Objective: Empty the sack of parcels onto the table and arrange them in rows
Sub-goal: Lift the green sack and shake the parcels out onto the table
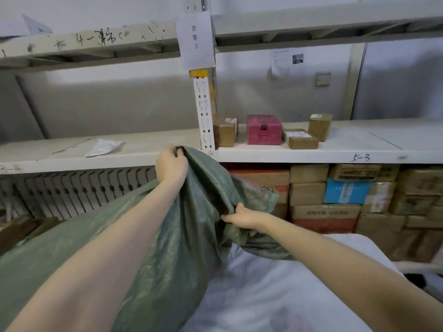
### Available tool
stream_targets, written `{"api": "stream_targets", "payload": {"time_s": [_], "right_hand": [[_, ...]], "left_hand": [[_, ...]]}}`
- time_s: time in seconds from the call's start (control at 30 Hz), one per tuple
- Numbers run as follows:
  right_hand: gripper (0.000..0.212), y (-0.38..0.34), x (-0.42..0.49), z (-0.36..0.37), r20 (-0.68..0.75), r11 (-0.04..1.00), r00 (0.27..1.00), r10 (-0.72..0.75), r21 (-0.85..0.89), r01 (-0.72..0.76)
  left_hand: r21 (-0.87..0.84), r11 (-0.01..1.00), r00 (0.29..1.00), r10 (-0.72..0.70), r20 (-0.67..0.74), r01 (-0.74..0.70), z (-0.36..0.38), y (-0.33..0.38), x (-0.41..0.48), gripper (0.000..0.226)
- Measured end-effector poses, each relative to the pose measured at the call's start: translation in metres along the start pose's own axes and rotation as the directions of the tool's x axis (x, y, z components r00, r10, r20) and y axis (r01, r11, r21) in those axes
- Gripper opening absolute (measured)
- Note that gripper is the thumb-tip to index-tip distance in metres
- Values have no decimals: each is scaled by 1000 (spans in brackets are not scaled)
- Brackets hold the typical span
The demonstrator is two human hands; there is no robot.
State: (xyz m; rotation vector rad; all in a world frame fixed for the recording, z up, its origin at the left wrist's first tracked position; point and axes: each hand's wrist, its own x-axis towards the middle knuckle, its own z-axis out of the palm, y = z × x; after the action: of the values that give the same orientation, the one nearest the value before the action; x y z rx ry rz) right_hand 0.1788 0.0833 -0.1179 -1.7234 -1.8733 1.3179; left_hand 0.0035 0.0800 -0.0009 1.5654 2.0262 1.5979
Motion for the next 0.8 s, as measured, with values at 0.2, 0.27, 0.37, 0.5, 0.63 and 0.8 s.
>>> {"api": "stream_targets", "payload": {"time_s": [0.2,0.27,0.37,0.5,0.63,0.8], "right_hand": [[78,81,16,32,38,955,957,288,61,-290],[60,97,10,41,-6,961,962,275,-14,-275],[44,115,0,51,-70,958,961,267,-92,-273],[46,118,-7,39,-74,941,951,300,-141,-308],[89,99,-13,26,-486,943,861,149,-191,-272],[78,81,-9,30,-261,711,900,-349,-699,73]], "left_hand": [[164,951,919,192,345,-260,57,-25,-63,27],[227,913,865,207,456,-339,72,-28,-83,28],[310,829,727,157,668,-465,91,-37,-106,28],[459,529,532,-16,847,-714,104,-60,-131,50],[496,212,490,-86,868,-842,101,-82,-141,64],[506,240,508,-59,859,-828,83,-72,-155,60]]}}
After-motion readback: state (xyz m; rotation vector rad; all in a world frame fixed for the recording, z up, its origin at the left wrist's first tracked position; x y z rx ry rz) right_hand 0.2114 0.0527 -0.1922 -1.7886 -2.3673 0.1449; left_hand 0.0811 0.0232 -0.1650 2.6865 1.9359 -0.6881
